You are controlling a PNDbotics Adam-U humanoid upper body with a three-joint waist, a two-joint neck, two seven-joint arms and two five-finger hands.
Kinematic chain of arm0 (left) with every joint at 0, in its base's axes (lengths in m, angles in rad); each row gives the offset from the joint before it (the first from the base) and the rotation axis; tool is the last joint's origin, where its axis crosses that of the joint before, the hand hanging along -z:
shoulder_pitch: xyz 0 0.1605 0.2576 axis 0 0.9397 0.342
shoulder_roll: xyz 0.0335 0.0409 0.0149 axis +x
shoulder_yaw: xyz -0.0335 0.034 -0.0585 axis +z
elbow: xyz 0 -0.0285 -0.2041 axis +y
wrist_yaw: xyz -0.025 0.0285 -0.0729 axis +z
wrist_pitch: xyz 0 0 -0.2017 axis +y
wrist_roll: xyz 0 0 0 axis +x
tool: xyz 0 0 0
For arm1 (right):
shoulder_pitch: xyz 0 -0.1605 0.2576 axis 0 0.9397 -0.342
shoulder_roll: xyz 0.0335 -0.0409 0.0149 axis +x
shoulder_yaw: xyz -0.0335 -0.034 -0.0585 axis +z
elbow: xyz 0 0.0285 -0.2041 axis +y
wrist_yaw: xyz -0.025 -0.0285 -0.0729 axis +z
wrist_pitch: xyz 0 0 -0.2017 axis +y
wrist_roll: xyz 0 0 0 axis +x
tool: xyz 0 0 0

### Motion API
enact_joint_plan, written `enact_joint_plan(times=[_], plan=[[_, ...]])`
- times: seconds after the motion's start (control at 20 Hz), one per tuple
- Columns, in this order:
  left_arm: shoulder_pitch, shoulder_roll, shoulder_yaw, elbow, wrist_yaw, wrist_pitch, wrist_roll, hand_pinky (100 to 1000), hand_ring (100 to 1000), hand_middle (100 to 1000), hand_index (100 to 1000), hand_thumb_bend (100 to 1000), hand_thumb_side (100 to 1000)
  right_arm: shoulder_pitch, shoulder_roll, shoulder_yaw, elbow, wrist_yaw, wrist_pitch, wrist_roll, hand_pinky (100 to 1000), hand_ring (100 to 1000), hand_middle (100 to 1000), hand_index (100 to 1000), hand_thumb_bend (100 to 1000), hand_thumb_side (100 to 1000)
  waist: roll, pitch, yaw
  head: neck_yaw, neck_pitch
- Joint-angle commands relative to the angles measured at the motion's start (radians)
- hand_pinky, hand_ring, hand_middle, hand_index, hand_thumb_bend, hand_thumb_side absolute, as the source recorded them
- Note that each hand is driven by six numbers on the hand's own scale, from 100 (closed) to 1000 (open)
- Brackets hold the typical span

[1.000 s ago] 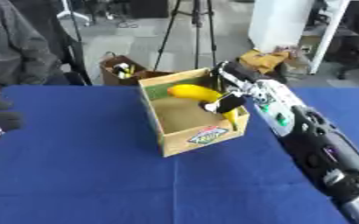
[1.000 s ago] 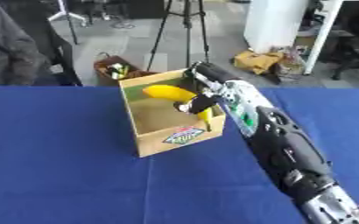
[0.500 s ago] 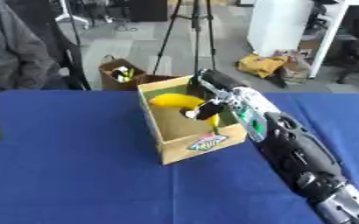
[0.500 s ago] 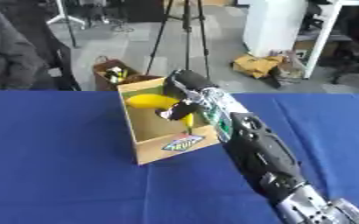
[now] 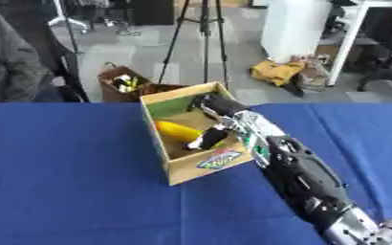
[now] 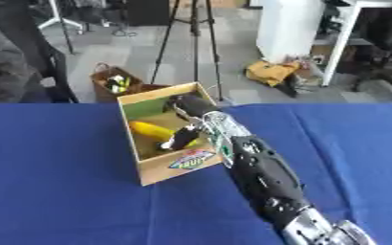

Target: Pick up objects on the table and place them in the box.

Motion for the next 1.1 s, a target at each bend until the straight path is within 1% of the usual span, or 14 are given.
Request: enact_joint_plan(times=[0.05, 0.1, 0.2, 0.35, 0.55, 0.75, 0.95, 1.1], plan=[[-0.012, 0.006, -0.001, -0.020, 0.003, 0.000, -0.002, 697, 680, 668, 805, 754, 907, -0.017, -0.017, -0.011, -0.031, 0.002, -0.001, -0.006, 836, 826, 871, 866, 623, 555, 0.006, -0.021, -0.008, 0.002, -0.012], [-0.010, 0.006, 0.000, -0.018, 0.002, 0.000, -0.001, 697, 680, 668, 804, 758, 907, -0.016, -0.018, -0.008, -0.041, -0.003, -0.001, -0.012, 829, 817, 855, 863, 622, 536, 0.006, -0.023, -0.014, 0.005, -0.010], [-0.006, 0.008, 0.002, -0.014, 0.001, 0.000, 0.003, 696, 680, 667, 803, 757, 907, -0.013, -0.020, 0.000, -0.070, -0.020, -0.002, -0.022, 815, 794, 829, 861, 602, 539, 0.008, -0.029, -0.030, 0.010, -0.007], [0.004, 0.015, 0.010, -0.006, -0.006, 0.000, 0.013, 697, 679, 666, 801, 758, 908, -0.009, -0.025, 0.020, -0.131, -0.066, -0.004, -0.027, 787, 766, 803, 852, 554, 536, 0.010, -0.042, -0.069, 0.025, 0.005], [0.018, 0.027, 0.022, 0.011, -0.021, 0.000, 0.034, 700, 681, 664, 796, 759, 907, -0.001, -0.032, 0.047, -0.229, -0.194, 0.015, -0.027, 762, 739, 765, 830, 527, 534, 0.011, -0.063, -0.130, 0.060, 0.026], [0.030, 0.041, 0.037, 0.031, -0.040, 0.000, 0.058, 702, 691, 668, 793, 760, 905, 0.018, -0.051, 0.086, -0.365, -0.311, 0.033, -0.012, 758, 738, 757, 823, 515, 537, 0.010, -0.083, -0.198, 0.115, 0.042], [0.043, 0.048, 0.051, 0.045, -0.058, -0.002, 0.078, 707, 711, 684, 793, 761, 906, 0.056, -0.071, 0.110, -0.508, -0.377, 0.048, 0.003, 759, 742, 756, 821, 417, 602, 0.011, -0.097, -0.261, 0.162, 0.052], [0.050, 0.053, 0.062, 0.051, -0.072, -0.004, 0.093, 709, 724, 695, 793, 759, 907, 0.094, -0.081, 0.121, -0.600, -0.412, 0.056, 0.015, 759, 744, 757, 823, 403, 614, 0.013, -0.103, -0.299, 0.188, 0.060]])
